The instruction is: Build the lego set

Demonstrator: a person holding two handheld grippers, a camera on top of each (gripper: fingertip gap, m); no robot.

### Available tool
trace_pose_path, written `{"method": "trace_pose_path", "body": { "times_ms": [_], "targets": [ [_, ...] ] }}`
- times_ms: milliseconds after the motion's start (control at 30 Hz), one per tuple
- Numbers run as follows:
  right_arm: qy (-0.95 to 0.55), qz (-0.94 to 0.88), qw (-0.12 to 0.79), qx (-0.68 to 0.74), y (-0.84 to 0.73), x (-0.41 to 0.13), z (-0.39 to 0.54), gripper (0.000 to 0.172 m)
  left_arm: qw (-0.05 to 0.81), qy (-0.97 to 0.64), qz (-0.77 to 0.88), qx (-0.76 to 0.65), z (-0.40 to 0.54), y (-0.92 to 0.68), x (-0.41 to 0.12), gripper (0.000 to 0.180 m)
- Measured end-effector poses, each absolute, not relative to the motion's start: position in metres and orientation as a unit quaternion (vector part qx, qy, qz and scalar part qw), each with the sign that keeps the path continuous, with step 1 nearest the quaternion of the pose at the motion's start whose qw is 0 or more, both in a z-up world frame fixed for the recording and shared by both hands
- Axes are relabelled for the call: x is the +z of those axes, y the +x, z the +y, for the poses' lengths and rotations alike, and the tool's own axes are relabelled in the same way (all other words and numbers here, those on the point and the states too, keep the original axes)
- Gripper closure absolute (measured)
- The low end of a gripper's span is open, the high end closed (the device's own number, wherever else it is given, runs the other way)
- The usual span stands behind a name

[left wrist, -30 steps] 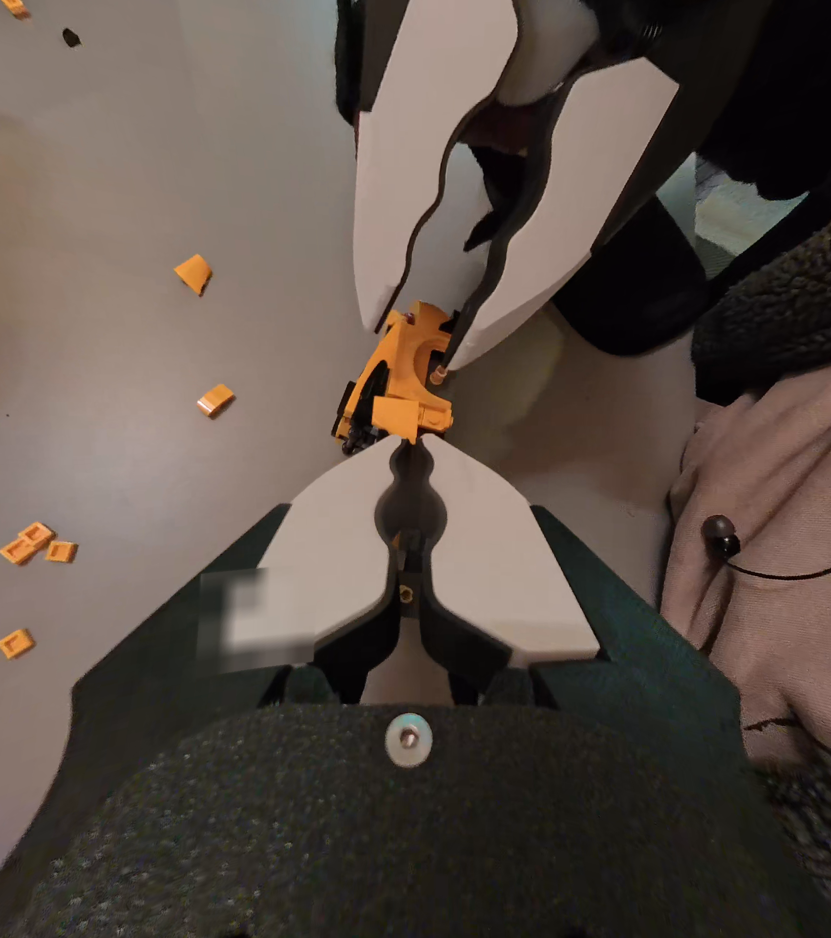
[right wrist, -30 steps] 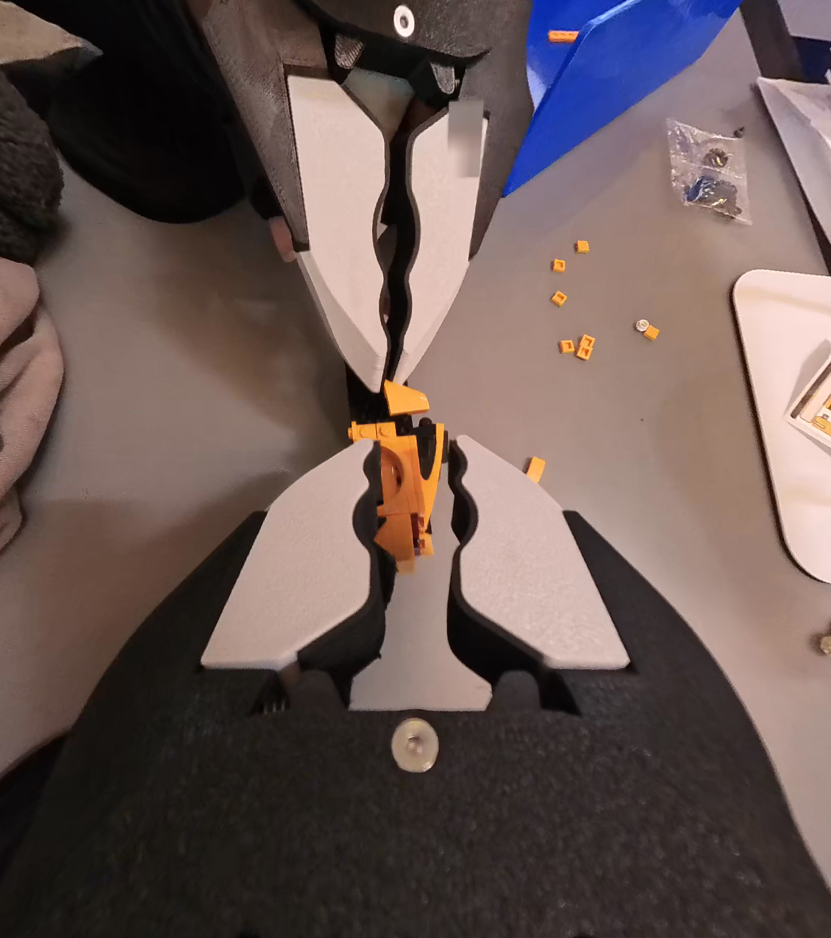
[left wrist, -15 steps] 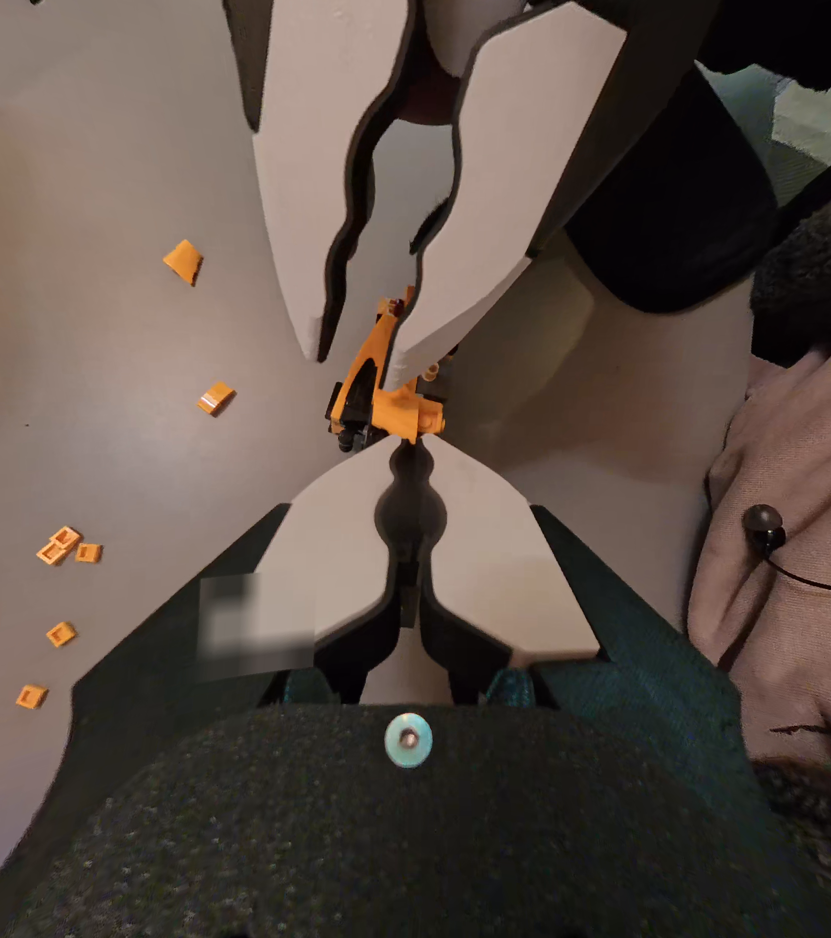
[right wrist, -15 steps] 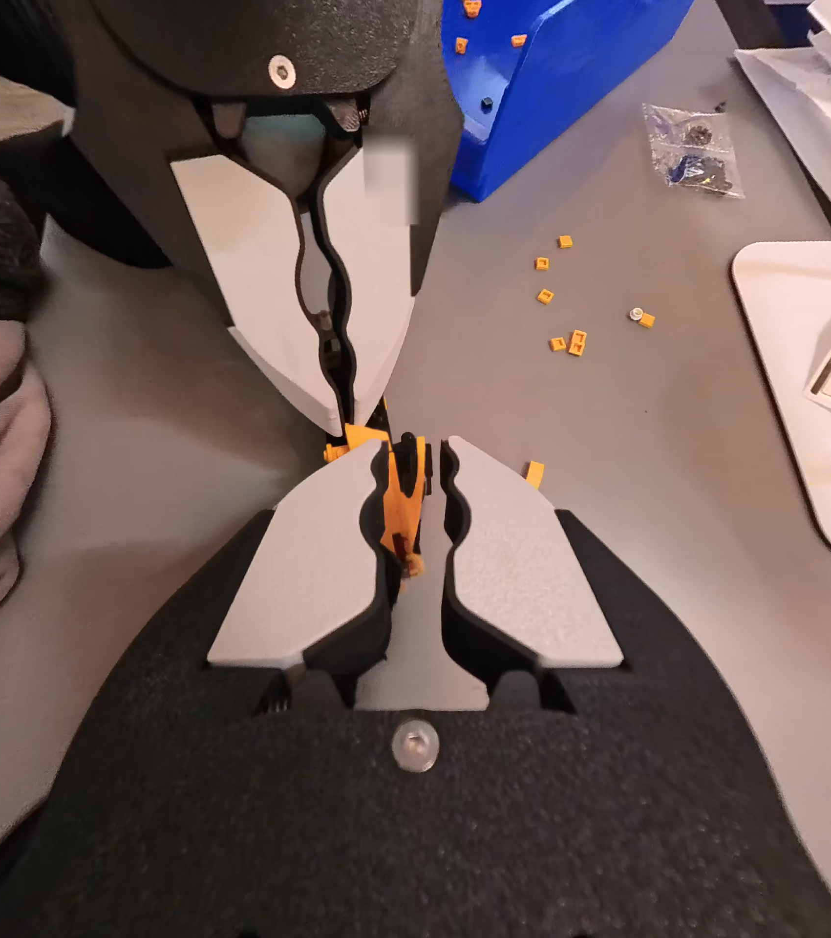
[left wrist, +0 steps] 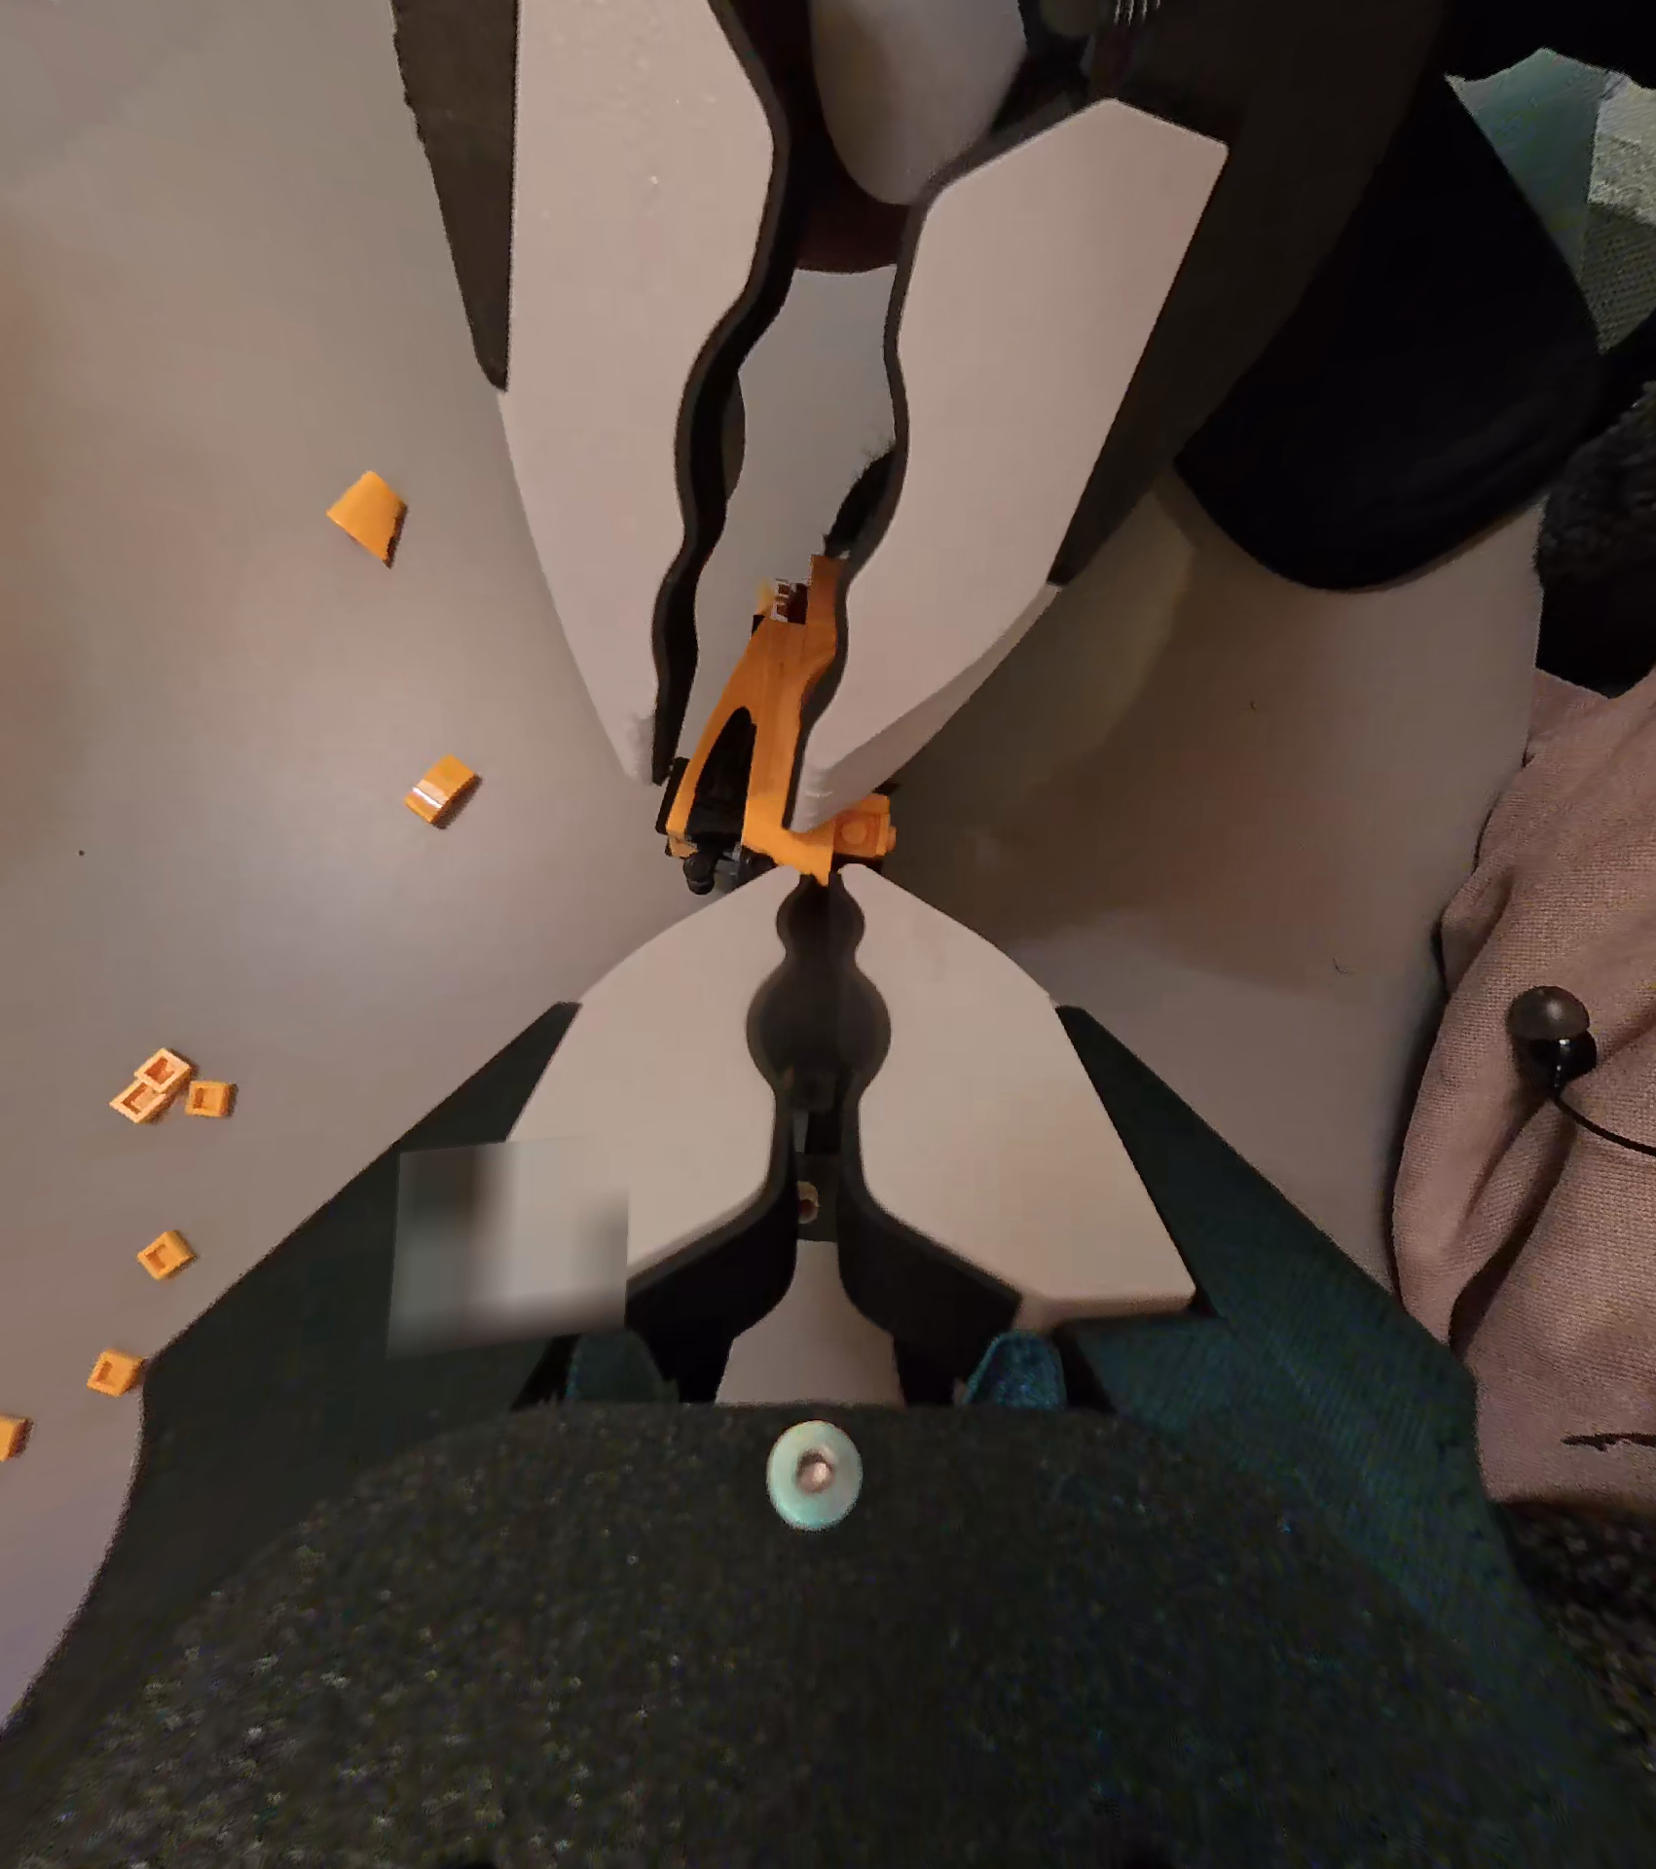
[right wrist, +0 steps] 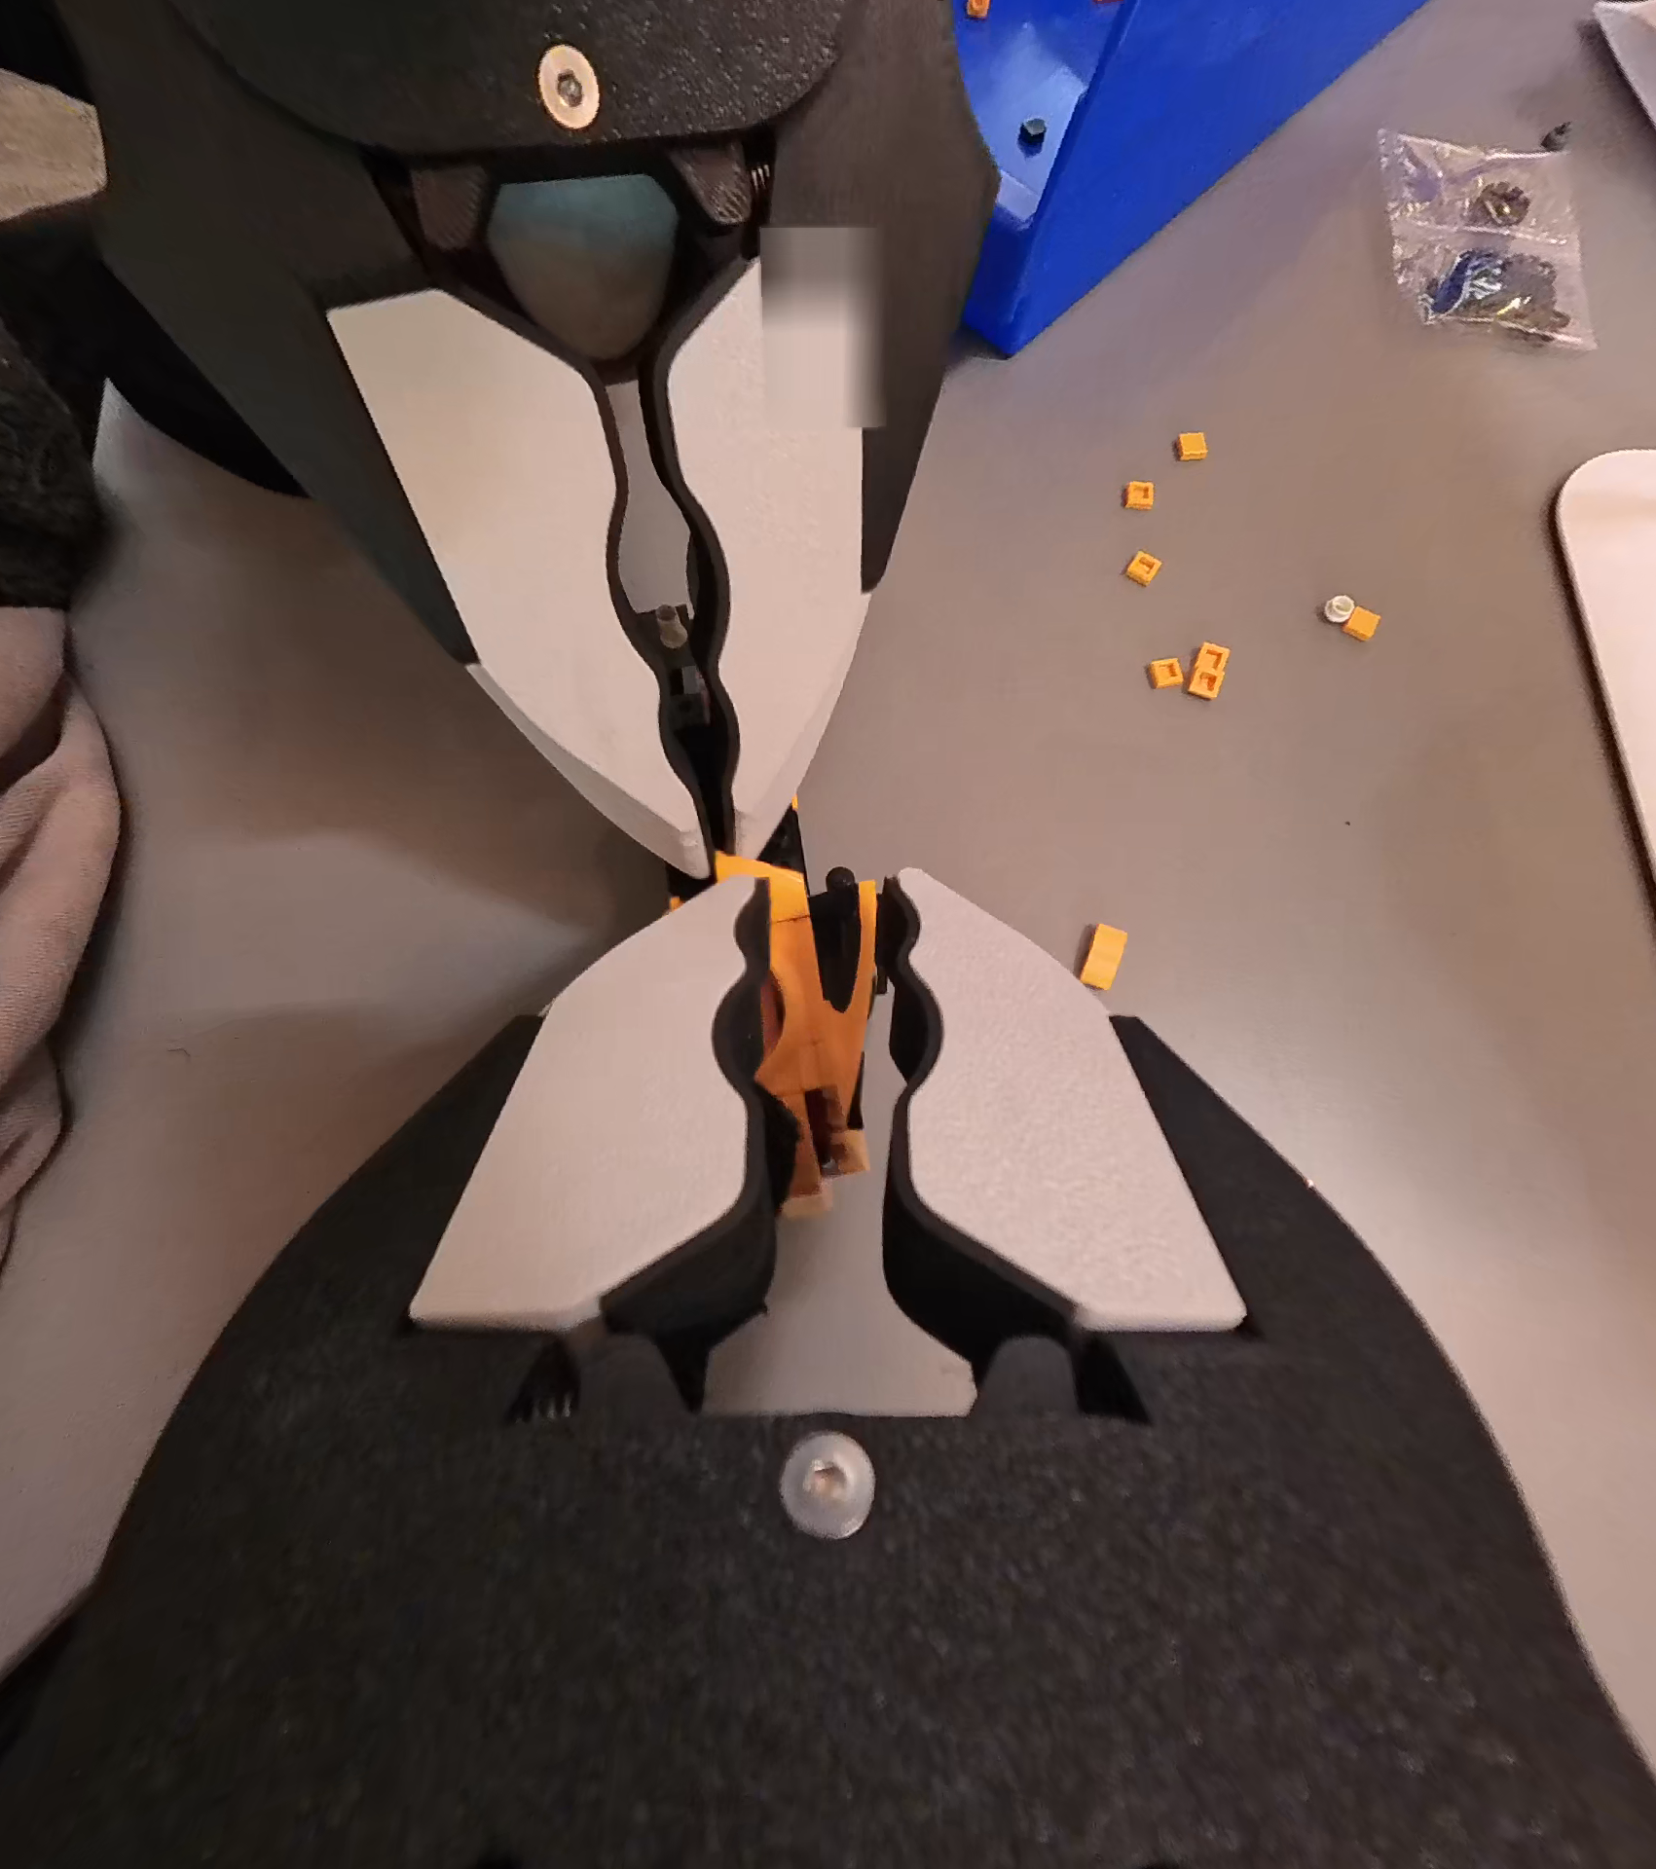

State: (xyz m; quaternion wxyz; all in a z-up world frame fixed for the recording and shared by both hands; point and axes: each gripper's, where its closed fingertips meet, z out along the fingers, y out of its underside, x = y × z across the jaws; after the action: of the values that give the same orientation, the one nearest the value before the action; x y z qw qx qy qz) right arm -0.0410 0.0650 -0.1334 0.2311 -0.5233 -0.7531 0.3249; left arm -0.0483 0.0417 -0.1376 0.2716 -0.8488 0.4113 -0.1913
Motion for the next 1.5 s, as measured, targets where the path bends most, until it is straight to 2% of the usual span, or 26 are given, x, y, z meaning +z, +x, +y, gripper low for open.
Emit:
{"method": "trace_pose_path", "body": {
  "times_ms": [500, 567, 867, 1500],
  "targets": [
    [-0.527, -0.773, 0.173, 0.308, -0.0397, -0.1357, 0.0578, 0.164, 0.269, -0.844, 0.432, -0.168, 0.0429, -0.0471, -0.1385, 0.180],
    [-0.524, -0.780, 0.178, 0.293, -0.0412, -0.1358, 0.0609, 0.171, 0.267, -0.844, 0.434, -0.167, 0.0432, -0.0469, -0.1385, 0.180],
    [-0.500, -0.792, 0.203, 0.284, -0.0444, -0.1343, 0.0613, 0.172, 0.272, -0.846, 0.417, -0.193, 0.0442, -0.0460, -0.1389, 0.180],
    [-0.483, -0.811, 0.188, 0.271, -0.0447, -0.1335, 0.0555, 0.172, 0.251, -0.841, 0.437, -0.196, 0.0432, -0.0454, -0.1402, 0.177]
  ]
}}
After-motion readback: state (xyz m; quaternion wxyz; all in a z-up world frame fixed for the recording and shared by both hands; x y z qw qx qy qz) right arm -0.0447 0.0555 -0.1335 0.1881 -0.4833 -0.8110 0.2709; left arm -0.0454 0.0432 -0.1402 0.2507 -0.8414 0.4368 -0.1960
